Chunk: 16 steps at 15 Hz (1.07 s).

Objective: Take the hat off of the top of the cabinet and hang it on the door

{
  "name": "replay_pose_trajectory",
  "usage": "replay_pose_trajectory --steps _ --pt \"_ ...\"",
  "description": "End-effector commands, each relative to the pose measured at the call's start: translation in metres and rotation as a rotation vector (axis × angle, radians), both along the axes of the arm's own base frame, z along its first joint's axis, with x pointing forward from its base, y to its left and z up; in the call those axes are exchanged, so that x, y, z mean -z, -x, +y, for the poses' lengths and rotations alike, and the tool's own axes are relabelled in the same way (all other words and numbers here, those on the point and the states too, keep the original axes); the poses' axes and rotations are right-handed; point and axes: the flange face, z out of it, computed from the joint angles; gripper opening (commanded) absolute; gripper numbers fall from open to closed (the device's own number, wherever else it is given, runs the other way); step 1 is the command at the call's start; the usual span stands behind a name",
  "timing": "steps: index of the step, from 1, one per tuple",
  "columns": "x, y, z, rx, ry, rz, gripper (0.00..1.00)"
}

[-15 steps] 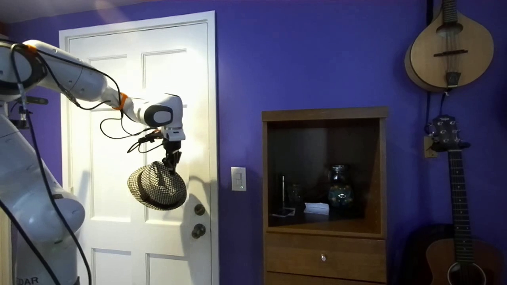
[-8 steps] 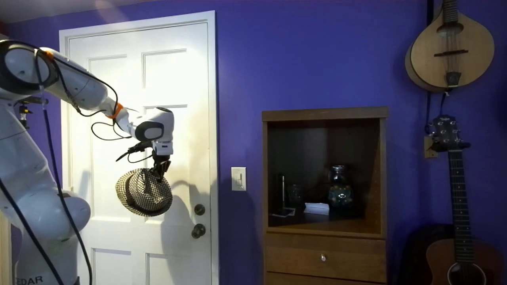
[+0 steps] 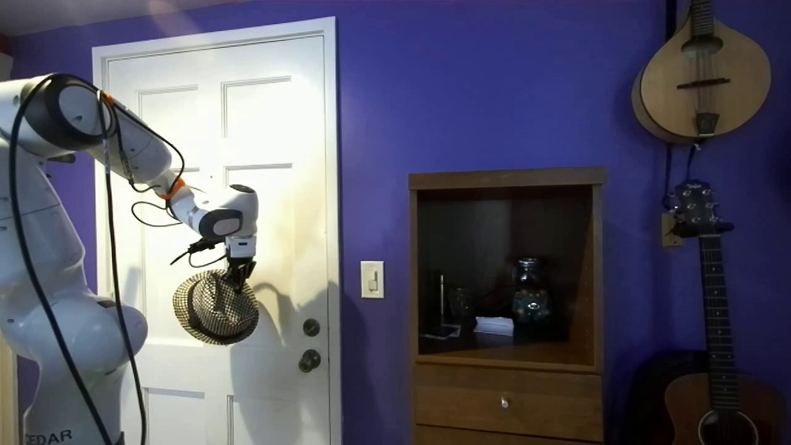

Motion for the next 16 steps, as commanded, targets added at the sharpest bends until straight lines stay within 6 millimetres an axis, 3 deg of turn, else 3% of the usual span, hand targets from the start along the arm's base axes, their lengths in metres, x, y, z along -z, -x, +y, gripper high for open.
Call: replay_pose_trajectory --steps 1,11,16 --pt "0.0 0.0 0.0 0.0 0.001 0.001 0.04" --pt "0.0 -0.001 0.0 0.002 0.0 0.0 0.01" --pt "0.022 -0.002 0.033 0.048 -0.002 0.022 0.01"
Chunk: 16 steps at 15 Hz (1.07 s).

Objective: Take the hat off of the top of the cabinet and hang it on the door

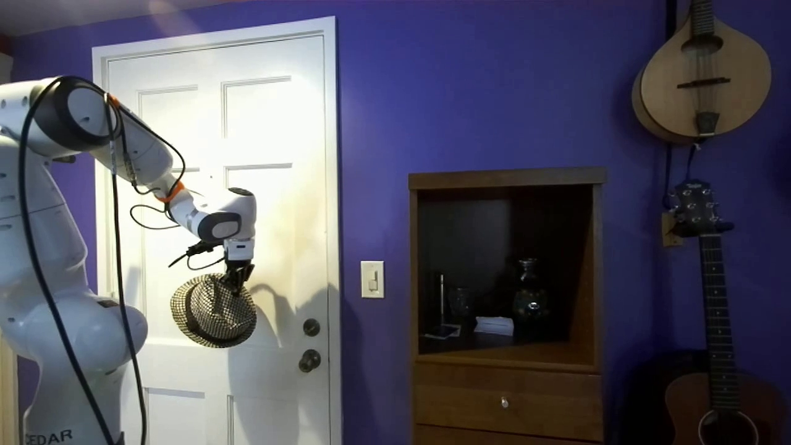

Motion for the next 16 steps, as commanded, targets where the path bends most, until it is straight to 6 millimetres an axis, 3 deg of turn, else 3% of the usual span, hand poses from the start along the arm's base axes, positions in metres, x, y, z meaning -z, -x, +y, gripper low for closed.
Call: replay_pose_trajectory --steps 1,9,16 --pt "0.017 -0.001 0.03 0.042 -0.005 0.007 0.01" --pt "0.043 0.001 0.077 0.144 -0.055 -0.039 0.01" --pt "0.051 -0.02 0.098 0.157 -0.101 -0.117 0.01"
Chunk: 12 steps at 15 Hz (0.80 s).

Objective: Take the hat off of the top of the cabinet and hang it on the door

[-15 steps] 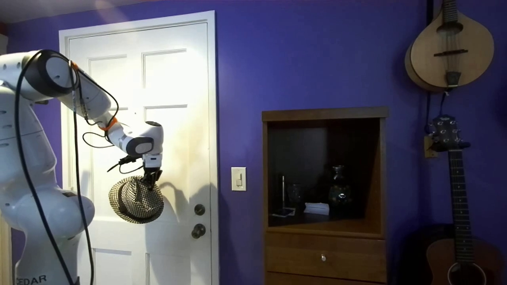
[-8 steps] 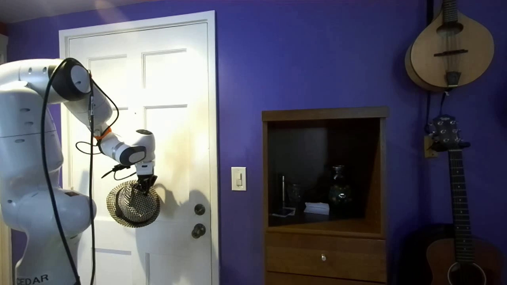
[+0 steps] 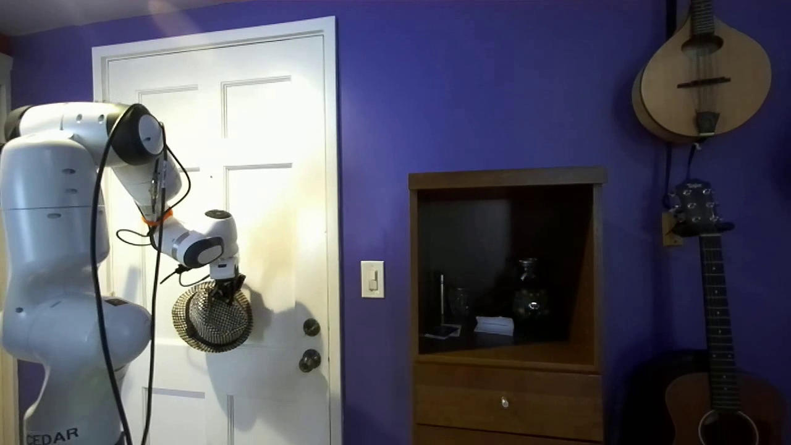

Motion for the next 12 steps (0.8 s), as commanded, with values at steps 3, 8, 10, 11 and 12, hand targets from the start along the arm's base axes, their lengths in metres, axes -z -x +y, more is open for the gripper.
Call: replay_pose_trajectory --steps 3,8,10,11,12 --pt "-0.004 -0.024 0.033 -0.004 -0.058 -0.048 0.01" --pt "0.002 -0.026 0.046 -0.013 -0.059 -0.035 0.01" --pt "0.019 -0.027 0.043 -0.008 -0.023 -0.002 0.01" --pt "0.027 -0.027 0.043 -0.011 -0.001 0.005 0.01" --pt "0.033 -0.028 0.044 -0.01 0.017 0.017 0.01"
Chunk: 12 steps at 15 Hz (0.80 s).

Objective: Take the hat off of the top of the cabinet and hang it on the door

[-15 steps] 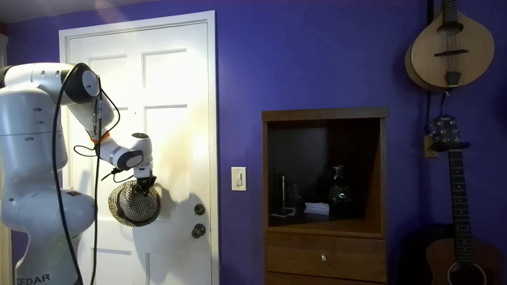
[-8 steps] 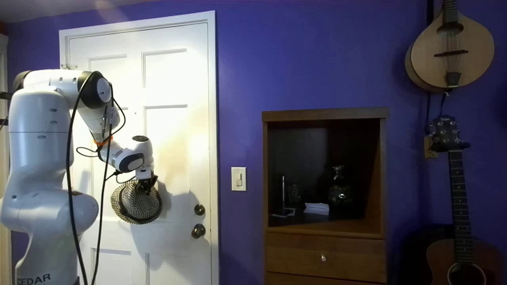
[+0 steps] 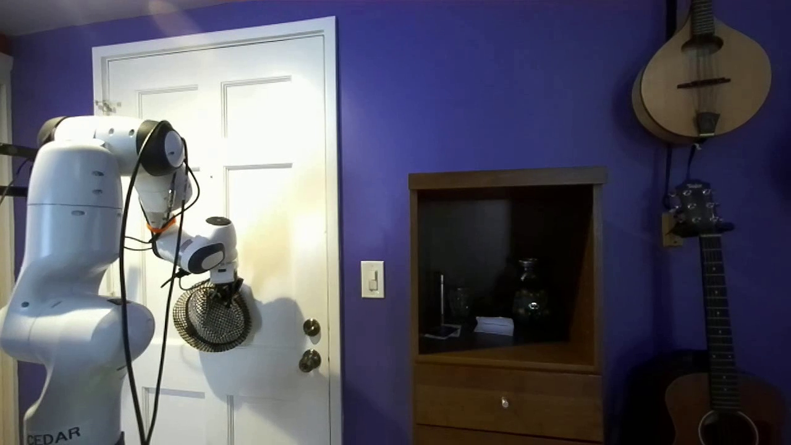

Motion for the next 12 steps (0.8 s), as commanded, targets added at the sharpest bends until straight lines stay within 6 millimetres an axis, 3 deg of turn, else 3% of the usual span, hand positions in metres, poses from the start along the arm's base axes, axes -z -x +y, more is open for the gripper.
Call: replay_pose_trajectory --steps 1,12 --pt "0.02 -0.012 0.009 0.02 0.039 0.026 0.01" --pt "0.046 -0.028 0.03 0.036 0.074 0.108 0.01"
